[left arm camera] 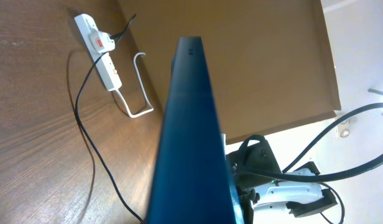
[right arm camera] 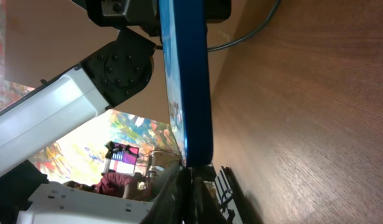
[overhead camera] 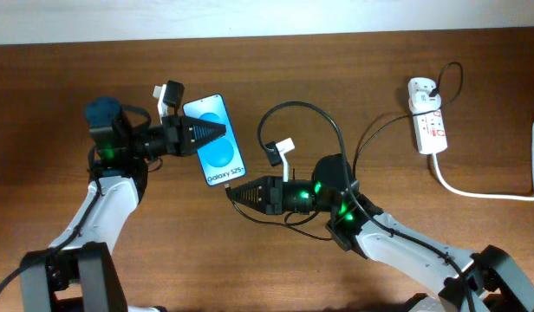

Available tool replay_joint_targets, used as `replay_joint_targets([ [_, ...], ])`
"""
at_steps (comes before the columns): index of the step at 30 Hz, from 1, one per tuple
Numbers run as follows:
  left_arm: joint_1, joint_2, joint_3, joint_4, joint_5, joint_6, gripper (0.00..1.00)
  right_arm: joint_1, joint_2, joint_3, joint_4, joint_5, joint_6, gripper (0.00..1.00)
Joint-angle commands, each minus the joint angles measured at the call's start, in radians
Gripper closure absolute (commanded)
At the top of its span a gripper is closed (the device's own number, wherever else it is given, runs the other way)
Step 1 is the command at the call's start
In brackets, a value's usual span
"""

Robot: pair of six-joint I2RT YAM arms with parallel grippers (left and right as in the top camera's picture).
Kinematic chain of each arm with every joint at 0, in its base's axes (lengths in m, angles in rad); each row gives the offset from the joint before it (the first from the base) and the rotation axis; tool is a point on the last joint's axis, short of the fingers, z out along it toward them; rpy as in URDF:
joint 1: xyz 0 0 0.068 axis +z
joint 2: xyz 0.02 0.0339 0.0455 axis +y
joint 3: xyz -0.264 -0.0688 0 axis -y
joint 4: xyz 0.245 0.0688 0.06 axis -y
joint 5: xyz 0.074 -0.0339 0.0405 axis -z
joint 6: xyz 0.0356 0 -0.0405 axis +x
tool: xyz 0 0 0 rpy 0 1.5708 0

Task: Plug charger to phone and switch on socket

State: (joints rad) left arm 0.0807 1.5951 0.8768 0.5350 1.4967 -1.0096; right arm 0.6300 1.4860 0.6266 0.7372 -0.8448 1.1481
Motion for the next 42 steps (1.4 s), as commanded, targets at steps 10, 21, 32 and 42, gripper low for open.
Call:
replay_joint_targets([
  [10,-0.002,-0.008,-0.001,0.003,0.026,0.008,1.0,-0.023,-0.004,0.021,0.045,0.018,-0.013,0.96],
  [21,-0.002,-0.008,-0.001,0.003,0.026,0.009,1.0,-0.021,-0.004,0.021,-0.024,0.032,-0.006,0.96],
  [32,-0.002,-0.008,-0.001,0.003,0.025,0.009,1.0,-0.021,-0.004,0.021,-0.015,-0.045,-0.006,0.96],
  [42,-0.002,-0.008,-0.001,0.003,0.025,0.009,1.0,-0.022,-0.004,0.021,0.019,-0.061,-0.006,0.96],
])
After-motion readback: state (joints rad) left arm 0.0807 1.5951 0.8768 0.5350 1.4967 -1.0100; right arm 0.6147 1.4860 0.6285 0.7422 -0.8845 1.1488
